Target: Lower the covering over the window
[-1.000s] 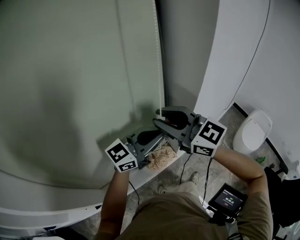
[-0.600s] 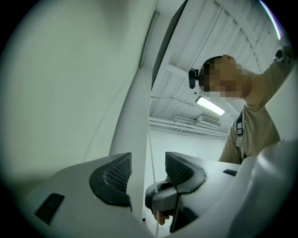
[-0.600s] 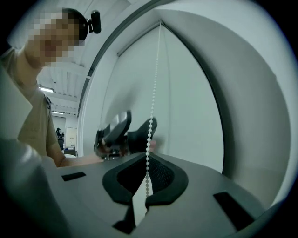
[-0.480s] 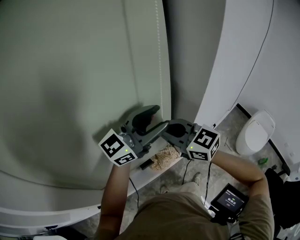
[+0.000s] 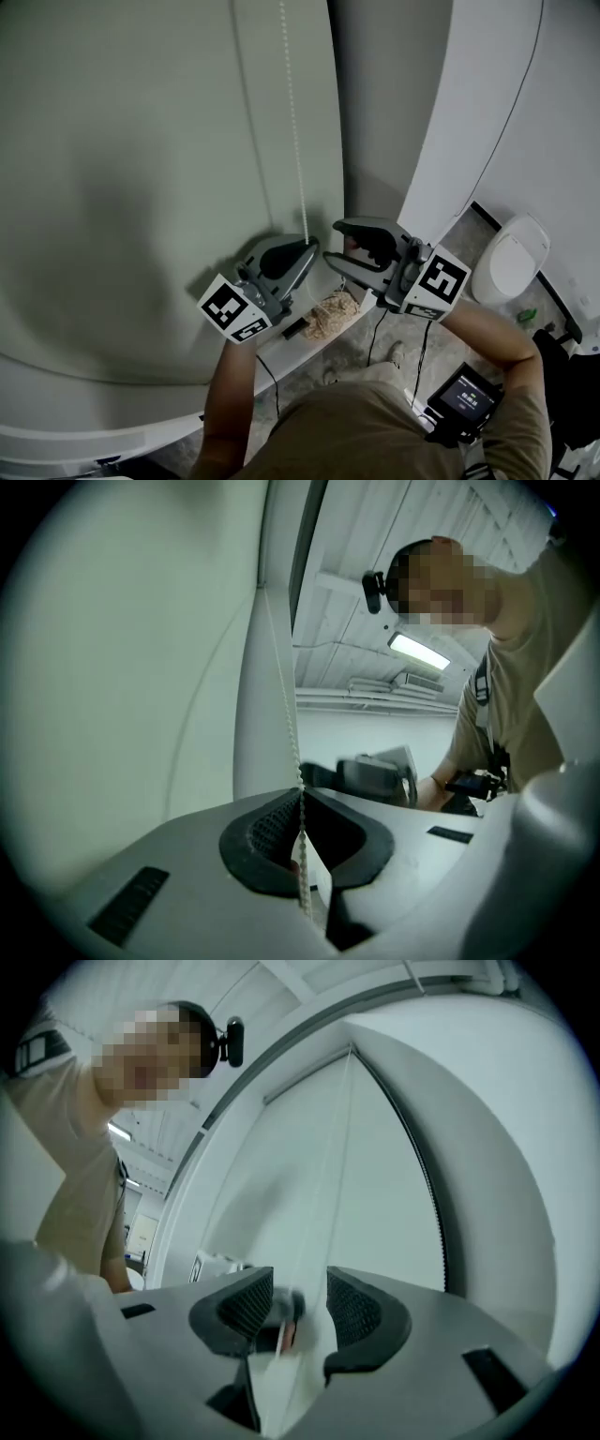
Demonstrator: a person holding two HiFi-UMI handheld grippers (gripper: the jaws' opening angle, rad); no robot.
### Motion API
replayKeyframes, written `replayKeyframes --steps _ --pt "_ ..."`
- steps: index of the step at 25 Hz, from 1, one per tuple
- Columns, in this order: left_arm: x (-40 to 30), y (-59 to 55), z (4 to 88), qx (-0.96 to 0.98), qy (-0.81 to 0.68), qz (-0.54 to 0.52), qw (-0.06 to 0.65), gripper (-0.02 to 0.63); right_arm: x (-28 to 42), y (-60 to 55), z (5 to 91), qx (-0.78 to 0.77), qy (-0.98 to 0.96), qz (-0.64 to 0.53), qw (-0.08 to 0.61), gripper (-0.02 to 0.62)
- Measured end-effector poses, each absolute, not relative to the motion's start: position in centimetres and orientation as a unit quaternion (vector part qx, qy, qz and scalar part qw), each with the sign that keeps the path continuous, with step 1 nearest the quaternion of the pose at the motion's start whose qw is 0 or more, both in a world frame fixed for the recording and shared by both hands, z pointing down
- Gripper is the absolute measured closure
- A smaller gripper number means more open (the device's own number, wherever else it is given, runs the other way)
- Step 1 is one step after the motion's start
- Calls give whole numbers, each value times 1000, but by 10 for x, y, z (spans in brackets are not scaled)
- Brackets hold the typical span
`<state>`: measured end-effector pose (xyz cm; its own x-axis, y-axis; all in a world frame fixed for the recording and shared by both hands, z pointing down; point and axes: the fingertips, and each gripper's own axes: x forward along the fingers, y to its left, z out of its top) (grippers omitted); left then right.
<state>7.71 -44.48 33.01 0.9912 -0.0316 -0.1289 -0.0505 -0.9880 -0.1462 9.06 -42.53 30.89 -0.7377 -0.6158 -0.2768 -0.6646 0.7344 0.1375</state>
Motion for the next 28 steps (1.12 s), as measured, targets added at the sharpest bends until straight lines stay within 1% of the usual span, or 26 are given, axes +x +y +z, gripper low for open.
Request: replayKeyframes --steps 3,4,5,6,9,10,11,12,15,17,19,21,23,24,25,26,28 --pt "90 -428 375 -998 0 26 51 583 91 -432 286 -355 922 93 127 433" --pt "92 -424 384 -999 -4 25 40 583 89 -436 285 -358 922 82 125 475" --pt "91 -422 389 -999 -5 28 31 583 88 -438 287 -359 923 72 121 560" --pt "89 -422 390 -999 -4 33 27 583 87 -439 288 -359 923 62 121 580" --pt "80 -417 381 -998 -29 51 35 579 90 -441 292 -366 921 48 123 588" --pt "75 -417 371 -996 -41 72 28 432 92 -442 297 -367 921 44 122 588" --pt "70 -420 356 -994 -44 100 18 310 92 -442 305 -365 923 35 117 589" --pt "65 -425 338 -991 -36 129 12 308 89 -442 318 -359 927 25 106 589" --pt "69 -437 291 -984 -14 178 13 310 70 -436 356 -338 939 6 64 589" --pt "85 -437 282 -987 -16 157 25 315 62 -436 361 -328 943 -1 55 589" --pt "94 -436 286 -991 -19 127 39 580 59 -437 360 -321 946 -5 50 589" --pt "89 -437 288 -991 -22 127 37 583 61 -437 360 -317 947 8 40 589" --pt "79 -443 292 -990 -2 132 51 583 66 -430 360 -315 947 53 33 588" --pt "75 -447 298 -990 11 126 60 583 70 -426 358 -317 945 71 41 562" --pt "73 -452 309 -991 20 116 65 583 77 -424 354 -321 942 80 58 498" --pt "72 -456 323 -992 24 104 61 583 84 -423 348 -331 937 81 79 467" --pt "74 -460 354 -996 18 81 38 583 97 -428 334 -358 924 76 111 463"
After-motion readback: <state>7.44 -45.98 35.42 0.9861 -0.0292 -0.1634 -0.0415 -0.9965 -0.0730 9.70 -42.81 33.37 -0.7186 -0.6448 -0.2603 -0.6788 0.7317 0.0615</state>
